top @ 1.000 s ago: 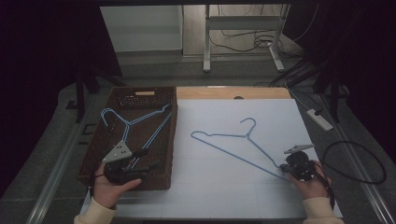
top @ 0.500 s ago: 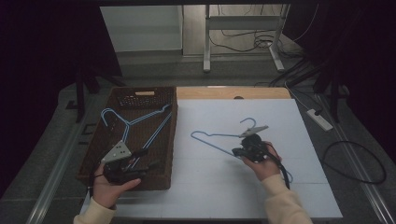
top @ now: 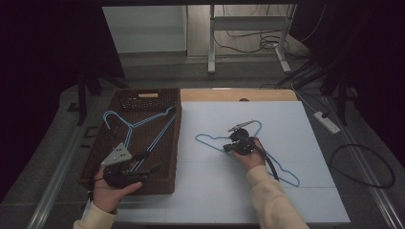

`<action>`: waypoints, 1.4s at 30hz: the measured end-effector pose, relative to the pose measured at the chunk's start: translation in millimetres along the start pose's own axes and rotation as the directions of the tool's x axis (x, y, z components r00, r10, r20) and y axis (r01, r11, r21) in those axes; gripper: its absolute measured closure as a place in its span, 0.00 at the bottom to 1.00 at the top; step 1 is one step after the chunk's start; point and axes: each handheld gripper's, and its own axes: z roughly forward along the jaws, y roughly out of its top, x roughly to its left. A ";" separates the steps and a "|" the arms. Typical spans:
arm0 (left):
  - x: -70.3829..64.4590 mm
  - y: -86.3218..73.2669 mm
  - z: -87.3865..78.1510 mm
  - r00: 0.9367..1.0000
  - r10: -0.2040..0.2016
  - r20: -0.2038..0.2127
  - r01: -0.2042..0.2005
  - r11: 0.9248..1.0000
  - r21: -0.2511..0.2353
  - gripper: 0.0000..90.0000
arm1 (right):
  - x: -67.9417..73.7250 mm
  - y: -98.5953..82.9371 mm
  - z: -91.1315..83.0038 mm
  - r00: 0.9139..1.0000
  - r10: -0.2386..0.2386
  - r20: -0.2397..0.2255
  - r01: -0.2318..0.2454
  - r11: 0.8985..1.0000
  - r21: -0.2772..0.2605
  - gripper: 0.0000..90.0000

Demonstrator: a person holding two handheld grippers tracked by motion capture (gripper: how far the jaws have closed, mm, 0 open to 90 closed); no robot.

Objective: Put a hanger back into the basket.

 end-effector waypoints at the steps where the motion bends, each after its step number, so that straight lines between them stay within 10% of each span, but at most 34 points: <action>1: 0.0 0.0 0.2 1.000 0.000 0.000 0.000 1.000 0.001 0.41 | -0.4 -0.8 -0.3 1.000 0.009 -0.017 -0.009 1.000 0.003 1.00; 33: -1.8 0.5 -0.5 1.000 0.003 0.000 -0.003 1.000 0.003 0.41 | 68.7 -82.9 -51.6 0.945 -0.161 -0.286 0.204 0.971 0.127 1.00; 42: -1.9 0.6 -0.6 1.000 0.006 0.000 -0.006 1.000 0.003 0.41 | 40.0 -75.5 -84.5 0.970 -0.178 -0.164 0.181 0.983 0.004 0.93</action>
